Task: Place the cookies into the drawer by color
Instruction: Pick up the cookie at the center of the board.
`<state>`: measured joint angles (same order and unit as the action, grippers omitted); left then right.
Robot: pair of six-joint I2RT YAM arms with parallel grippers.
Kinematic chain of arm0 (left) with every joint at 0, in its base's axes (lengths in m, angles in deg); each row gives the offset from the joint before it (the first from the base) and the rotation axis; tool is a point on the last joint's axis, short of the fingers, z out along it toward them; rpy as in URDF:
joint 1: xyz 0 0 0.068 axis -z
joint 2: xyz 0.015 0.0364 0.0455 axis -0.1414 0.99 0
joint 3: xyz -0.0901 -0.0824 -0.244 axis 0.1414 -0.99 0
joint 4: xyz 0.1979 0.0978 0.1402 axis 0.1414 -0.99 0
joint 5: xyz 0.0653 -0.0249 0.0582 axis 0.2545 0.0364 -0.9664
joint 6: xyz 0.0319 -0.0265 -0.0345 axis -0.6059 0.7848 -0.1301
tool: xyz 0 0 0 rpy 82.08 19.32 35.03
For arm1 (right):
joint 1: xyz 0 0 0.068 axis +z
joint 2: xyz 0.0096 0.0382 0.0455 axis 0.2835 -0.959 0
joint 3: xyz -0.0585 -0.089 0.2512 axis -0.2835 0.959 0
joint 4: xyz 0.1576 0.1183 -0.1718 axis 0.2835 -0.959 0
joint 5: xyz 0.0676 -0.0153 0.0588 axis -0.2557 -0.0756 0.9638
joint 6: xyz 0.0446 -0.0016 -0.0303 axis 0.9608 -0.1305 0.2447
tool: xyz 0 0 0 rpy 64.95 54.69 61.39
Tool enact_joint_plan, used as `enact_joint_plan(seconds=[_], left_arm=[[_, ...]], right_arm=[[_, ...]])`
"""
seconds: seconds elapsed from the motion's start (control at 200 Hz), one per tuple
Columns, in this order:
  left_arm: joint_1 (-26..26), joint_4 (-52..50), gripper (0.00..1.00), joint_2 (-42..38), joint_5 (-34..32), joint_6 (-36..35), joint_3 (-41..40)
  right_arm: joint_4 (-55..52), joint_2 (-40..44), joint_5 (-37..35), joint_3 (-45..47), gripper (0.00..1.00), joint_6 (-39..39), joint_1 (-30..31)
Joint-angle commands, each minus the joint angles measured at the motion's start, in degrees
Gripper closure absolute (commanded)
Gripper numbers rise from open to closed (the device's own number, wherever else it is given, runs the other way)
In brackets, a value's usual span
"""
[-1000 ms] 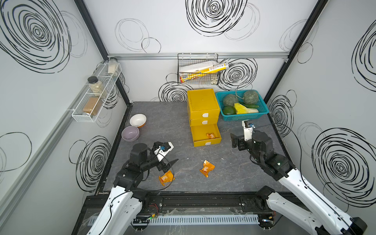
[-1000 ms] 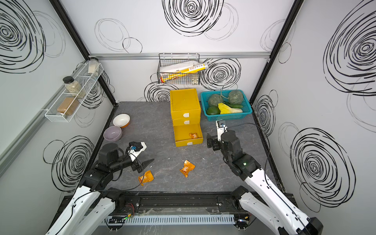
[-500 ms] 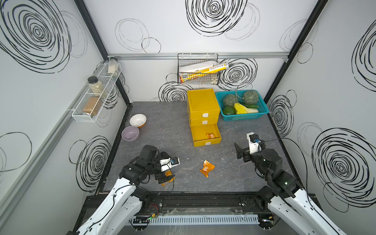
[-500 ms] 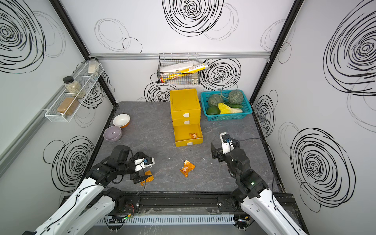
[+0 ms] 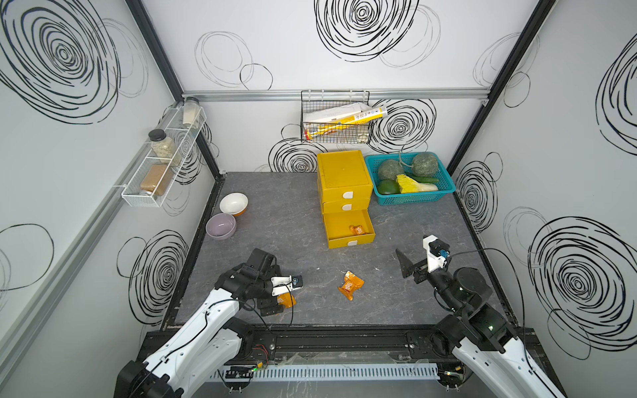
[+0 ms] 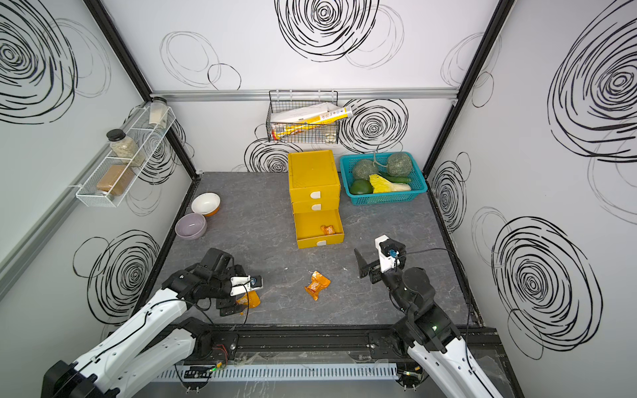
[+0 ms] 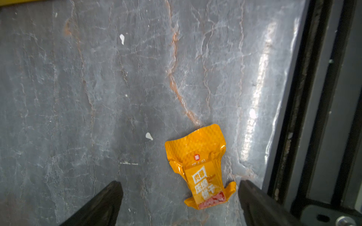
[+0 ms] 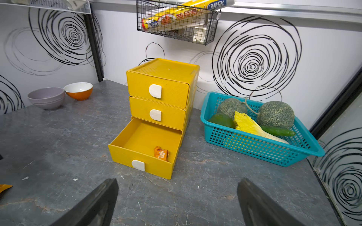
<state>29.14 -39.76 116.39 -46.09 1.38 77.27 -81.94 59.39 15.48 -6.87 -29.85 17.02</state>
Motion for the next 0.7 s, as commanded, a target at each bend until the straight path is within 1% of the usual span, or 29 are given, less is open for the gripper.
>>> enact_joint_plan(seconds=[0.0,0.085,0.185,0.3,0.421,0.596,0.696], left_arm=[[0.32,0.86,0.01,1.02,-3.49,-1.88,-1.7],[0.29,1.09,0.01,2.1,-4.37,-2.77,-2.03],[0.34,1.22,0.01,3.74,-4.92,-3.56,-2.09],[0.56,2.46,0.01,5.3,-6.21,-4.75,-3.47],[0.94,3.26,0.02,7.92,-5.28,-3.79,-3.26],[2.14,4.13,0.09,11.97,-3.98,-2.86,-2.94],[2.36,4.7,0.18,14.59,-5.08,-3.57,-2.86]], right_arm=[[2.87,2.26,4.54,1.05,0.0,-0.91,-0.27],[2.27,2.97,7.89,1.19,0.0,-1.47,-0.27],[3.01,3.52,9.56,2.0,0.0,-2.14,-0.27],[2.73,3.25,9.41,1.76,0.0,-2.18,-0.27],[3.29,3.78,9.25,2.27,0.0,-2.35,-0.27],[3.01,3.87,9.03,2.1,0.0,-2.37,-0.27],[3.24,3.96,8.75,2.21,0.0,-2.36,-0.27]])
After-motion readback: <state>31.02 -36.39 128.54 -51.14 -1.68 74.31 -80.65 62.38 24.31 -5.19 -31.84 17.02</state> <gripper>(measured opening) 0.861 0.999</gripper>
